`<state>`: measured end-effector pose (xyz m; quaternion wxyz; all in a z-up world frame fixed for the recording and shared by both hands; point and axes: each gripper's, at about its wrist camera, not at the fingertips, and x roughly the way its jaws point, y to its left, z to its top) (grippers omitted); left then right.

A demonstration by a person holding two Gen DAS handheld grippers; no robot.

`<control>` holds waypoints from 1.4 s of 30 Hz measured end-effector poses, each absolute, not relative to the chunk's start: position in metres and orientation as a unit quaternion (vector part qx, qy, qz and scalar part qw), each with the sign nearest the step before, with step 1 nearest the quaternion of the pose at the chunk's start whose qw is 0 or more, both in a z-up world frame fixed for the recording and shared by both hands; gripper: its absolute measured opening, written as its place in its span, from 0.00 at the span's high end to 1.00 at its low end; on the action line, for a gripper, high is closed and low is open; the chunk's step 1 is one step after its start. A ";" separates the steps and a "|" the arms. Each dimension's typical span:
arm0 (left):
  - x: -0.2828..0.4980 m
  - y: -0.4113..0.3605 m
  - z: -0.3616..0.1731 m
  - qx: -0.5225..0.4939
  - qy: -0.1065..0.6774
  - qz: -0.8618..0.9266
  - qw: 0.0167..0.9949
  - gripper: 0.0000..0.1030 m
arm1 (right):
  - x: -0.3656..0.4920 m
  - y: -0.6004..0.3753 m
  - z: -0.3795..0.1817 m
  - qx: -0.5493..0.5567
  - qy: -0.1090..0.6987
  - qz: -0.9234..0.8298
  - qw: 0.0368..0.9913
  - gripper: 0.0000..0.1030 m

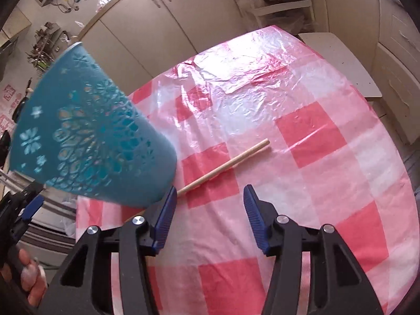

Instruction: Organize utensils

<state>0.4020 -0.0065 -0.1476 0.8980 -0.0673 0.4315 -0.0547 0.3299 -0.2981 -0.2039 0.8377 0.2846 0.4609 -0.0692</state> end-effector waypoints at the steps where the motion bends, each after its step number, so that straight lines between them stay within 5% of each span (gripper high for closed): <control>1: 0.402 -0.007 -0.148 -0.066 0.432 -0.055 0.898 0.43 | 0.335 -0.297 -0.207 0.276 0.461 -0.081 0.839 0.51; 4: 0.402 -0.006 -0.147 -0.066 0.432 -0.057 0.897 0.43 | 0.351 -0.290 -0.206 0.221 0.456 -0.114 0.855 0.56; 7: 0.402 -0.005 -0.148 -0.070 0.433 -0.057 0.897 0.43 | 0.361 -0.297 -0.209 0.179 0.450 -0.129 0.866 0.76; 11: 0.401 -0.004 -0.147 -0.072 0.433 -0.059 0.897 0.43 | 0.373 -0.315 -0.208 0.165 0.449 -0.129 0.869 0.83; 19: 0.402 -0.005 -0.149 -0.068 0.438 -0.061 0.894 0.43 | 0.400 -0.354 -0.211 0.188 0.450 -0.127 0.864 0.86; 22: 0.403 -0.005 -0.150 -0.070 0.441 -0.061 0.893 0.43 | 0.399 -0.350 -0.208 0.193 0.468 -0.126 0.853 0.74; 25: 0.404 -0.005 -0.151 -0.073 0.444 -0.065 0.891 0.43 | 0.395 -0.331 -0.207 0.153 0.474 -0.126 0.858 0.73; 30: 0.404 -0.008 -0.153 -0.066 0.445 -0.066 0.891 0.43 | 0.410 -0.319 -0.207 0.110 0.475 -0.104 0.867 0.88; 42: 0.406 -0.006 -0.152 -0.068 0.447 -0.067 0.889 0.43 | 0.447 -0.359 -0.209 0.108 0.494 -0.070 0.860 0.94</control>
